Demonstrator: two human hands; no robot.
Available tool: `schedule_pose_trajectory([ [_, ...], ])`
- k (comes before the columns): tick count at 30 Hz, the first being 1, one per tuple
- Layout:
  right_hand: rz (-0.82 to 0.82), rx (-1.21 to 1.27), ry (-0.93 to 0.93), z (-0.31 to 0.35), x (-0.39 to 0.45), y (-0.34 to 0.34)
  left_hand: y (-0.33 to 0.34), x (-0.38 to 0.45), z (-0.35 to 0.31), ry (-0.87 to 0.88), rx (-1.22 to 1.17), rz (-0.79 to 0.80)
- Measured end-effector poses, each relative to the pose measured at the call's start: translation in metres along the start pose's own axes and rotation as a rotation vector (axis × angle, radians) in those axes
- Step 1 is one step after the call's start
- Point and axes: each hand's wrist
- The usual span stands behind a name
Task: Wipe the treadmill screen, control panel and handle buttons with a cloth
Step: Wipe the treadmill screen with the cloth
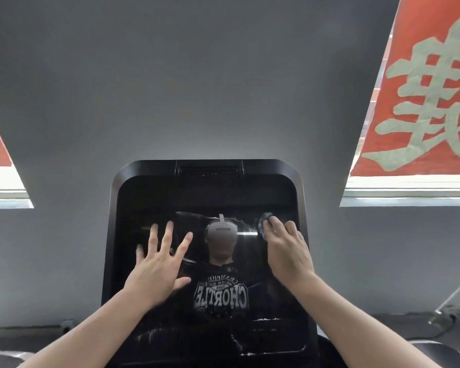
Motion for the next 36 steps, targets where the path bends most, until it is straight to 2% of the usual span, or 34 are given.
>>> schedule_pose_trajectory([
  [1,-0.008,0.007,0.019,-0.005,0.003,-0.002,0.0,0.0,0.0,0.0,0.005,0.005],
  [4,-0.076,0.082,0.251,-0.005,0.02,-0.007,-0.001,0.0,-0.001,-0.004,0.023,0.013],
  [5,-0.071,0.094,0.258,0.006,0.021,-0.007,-0.002,0.0,-0.001,-0.005,0.025,0.019],
  [9,-0.016,0.052,0.035,0.017,0.008,0.002,-0.007,-0.001,-0.002,-0.004,0.026,0.054],
  [13,-0.045,0.048,0.263,-0.002,0.022,-0.012,-0.008,-0.002,-0.002,-0.005,0.027,0.07],
  [17,0.018,-0.045,-0.008,0.007,0.009,-0.003,-0.009,-0.003,-0.002,-0.006,0.02,0.076],
  [18,0.017,-0.048,-0.007,0.0,0.011,-0.007,-0.009,-0.002,-0.002,-0.005,0.023,0.076],
  [21,-0.009,-0.012,0.207,-0.012,0.029,-0.017,-0.011,-0.002,-0.004,-0.004,0.039,0.09],
  [22,-0.006,-0.007,0.22,-0.005,0.031,-0.017,-0.011,-0.002,-0.004,-0.004,0.041,0.095],
  [26,0.033,-0.053,-0.048,0.007,0.014,-0.001,-0.01,-0.002,-0.003,-0.006,0.034,0.097],
  [27,0.024,-0.049,-0.041,-0.003,0.015,-0.004,-0.01,-0.002,-0.004,-0.006,0.038,0.098],
  [30,-0.021,0.03,0.204,-0.014,0.029,-0.013,-0.011,-0.002,-0.005,-0.006,0.054,0.099],
  [31,-0.02,0.041,0.217,-0.006,0.03,-0.012,-0.011,-0.002,-0.005,-0.006,0.055,0.102],
  [35,-0.003,-0.016,-0.098,0.009,0.01,-0.001,-0.01,-0.003,-0.004,-0.012,0.049,0.097],
  [36,0.003,-0.004,-0.067,-0.001,0.012,-0.006,-0.009,-0.003,-0.004,-0.012,0.048,0.097],
])
Point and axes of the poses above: each hand's wrist, its own x-axis towards the middle knuckle, its own y-axis out of the palm, z = x × y, and after that the axes turned 4 degrees about x, right-handed
